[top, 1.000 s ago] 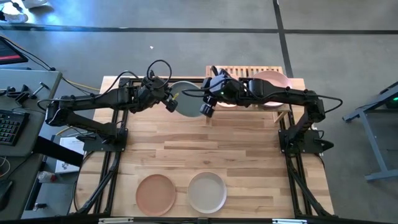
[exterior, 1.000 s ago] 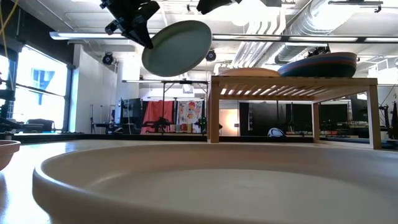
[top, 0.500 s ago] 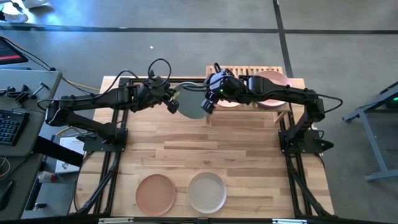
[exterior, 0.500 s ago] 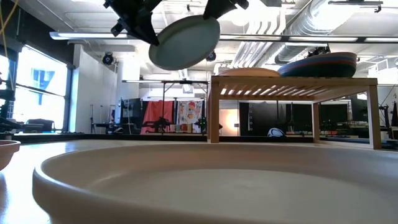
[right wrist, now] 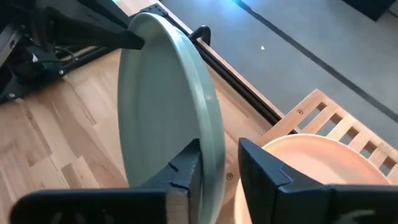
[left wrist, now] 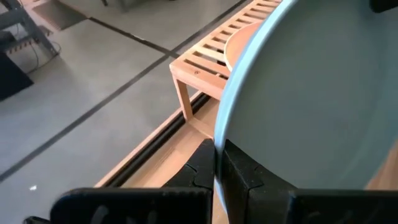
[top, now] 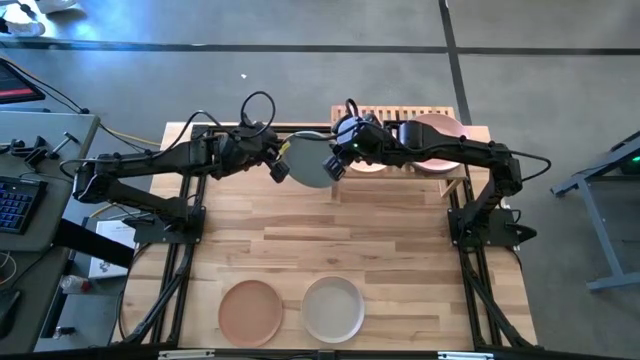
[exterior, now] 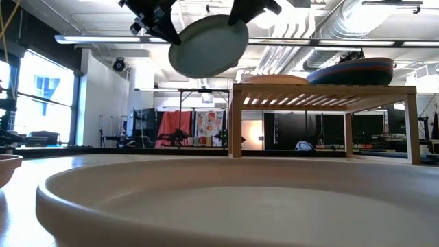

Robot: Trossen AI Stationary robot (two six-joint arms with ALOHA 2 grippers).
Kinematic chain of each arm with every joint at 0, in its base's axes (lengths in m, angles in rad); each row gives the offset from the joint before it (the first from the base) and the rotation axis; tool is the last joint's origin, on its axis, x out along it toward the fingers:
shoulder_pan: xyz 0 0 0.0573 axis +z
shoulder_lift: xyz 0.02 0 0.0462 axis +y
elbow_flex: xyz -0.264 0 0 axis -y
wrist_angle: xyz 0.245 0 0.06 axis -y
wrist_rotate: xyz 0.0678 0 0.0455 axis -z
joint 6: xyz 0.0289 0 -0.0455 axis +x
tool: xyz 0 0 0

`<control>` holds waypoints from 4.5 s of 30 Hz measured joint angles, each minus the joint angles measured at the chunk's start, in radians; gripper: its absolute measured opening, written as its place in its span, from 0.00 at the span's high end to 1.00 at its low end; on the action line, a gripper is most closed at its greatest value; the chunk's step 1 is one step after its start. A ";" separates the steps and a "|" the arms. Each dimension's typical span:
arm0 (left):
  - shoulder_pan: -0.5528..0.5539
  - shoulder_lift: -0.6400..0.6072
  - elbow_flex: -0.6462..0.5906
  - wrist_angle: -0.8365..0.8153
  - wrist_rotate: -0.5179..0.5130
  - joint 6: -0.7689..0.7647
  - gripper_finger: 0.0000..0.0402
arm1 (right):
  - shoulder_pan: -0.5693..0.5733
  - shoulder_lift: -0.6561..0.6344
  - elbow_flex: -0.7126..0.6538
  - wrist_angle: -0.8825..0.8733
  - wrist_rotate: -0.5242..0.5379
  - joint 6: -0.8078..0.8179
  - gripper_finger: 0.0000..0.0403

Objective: Place and stack plates onto a shelf
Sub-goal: Stack the light blue plate on top of the white plate on the shelf

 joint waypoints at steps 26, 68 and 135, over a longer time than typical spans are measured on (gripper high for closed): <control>0.060 0.000 0.000 0.018 0.192 0.133 0.84 | -0.001 0.001 -0.001 -0.055 -0.007 0.209 1.00; 0.100 -0.224 -0.001 -0.136 0.248 0.258 0.78 | -0.253 -0.180 -0.001 -0.359 -0.045 0.281 1.00; 0.315 -0.224 -0.001 -0.053 0.093 0.317 0.78 | -0.673 -0.183 -0.332 -0.119 -0.596 -0.069 1.00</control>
